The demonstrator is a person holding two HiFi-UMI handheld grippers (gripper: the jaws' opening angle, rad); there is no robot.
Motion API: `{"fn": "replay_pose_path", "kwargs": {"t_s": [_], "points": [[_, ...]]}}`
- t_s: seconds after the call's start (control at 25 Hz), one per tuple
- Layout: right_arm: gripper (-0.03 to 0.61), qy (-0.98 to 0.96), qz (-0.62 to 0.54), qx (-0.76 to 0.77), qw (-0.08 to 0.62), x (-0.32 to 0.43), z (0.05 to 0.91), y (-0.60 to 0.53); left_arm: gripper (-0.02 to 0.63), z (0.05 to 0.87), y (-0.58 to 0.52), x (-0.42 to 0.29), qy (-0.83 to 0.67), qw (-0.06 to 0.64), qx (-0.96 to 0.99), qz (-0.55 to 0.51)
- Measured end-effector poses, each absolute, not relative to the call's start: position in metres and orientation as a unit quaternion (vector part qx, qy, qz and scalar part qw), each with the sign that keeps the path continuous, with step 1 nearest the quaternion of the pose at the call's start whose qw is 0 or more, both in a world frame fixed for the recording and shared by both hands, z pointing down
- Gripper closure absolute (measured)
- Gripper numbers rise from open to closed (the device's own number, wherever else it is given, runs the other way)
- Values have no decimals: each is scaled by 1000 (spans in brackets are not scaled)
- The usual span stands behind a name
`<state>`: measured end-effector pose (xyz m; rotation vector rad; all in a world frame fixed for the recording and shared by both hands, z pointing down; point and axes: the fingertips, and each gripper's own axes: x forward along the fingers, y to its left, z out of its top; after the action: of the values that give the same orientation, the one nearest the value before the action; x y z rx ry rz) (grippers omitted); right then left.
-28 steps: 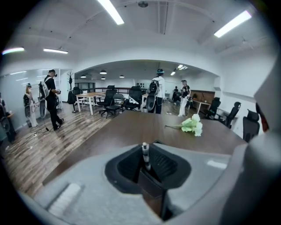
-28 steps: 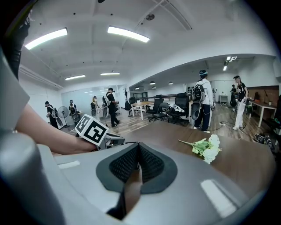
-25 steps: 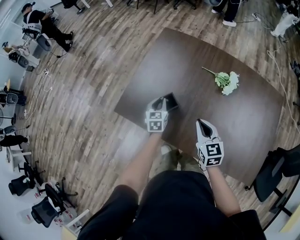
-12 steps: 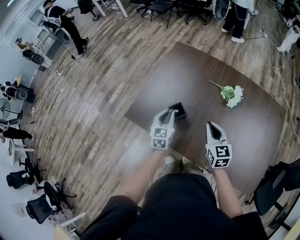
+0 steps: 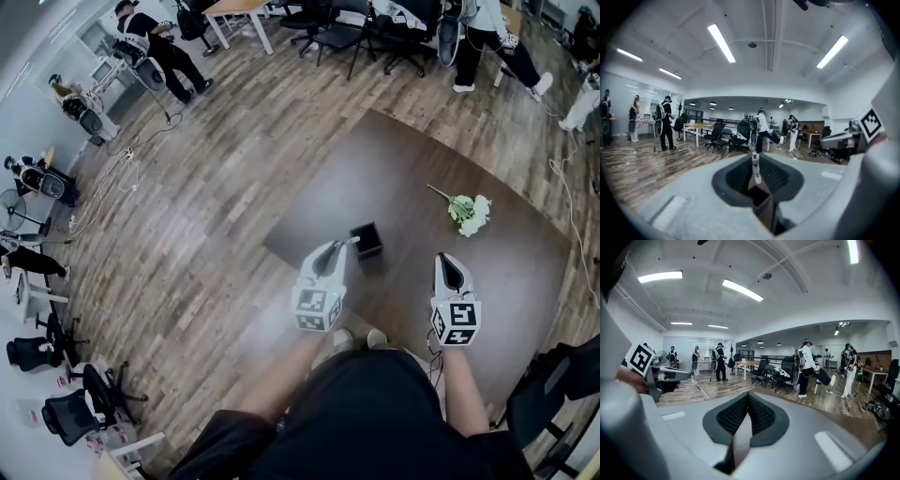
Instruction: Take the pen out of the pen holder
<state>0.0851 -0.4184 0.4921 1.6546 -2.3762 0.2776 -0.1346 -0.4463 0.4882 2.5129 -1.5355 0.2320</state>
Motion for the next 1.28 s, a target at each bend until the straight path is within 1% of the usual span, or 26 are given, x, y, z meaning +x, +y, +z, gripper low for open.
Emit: {"fn": "replay_pose_path", "kwargs": {"t_s": [0.2,0.4,1.28], "points": [[575,-805,90,574,115,86,491,-424,563,474,-446,-157,-533,89,839,66],[575,-806,74,575,116,72,480,-429,563,467,-449,-172,-538,83,836,64],[575,-809,64,573,114,66,475,-445,564,469,-466,-168,-529,83,842,67]]}}
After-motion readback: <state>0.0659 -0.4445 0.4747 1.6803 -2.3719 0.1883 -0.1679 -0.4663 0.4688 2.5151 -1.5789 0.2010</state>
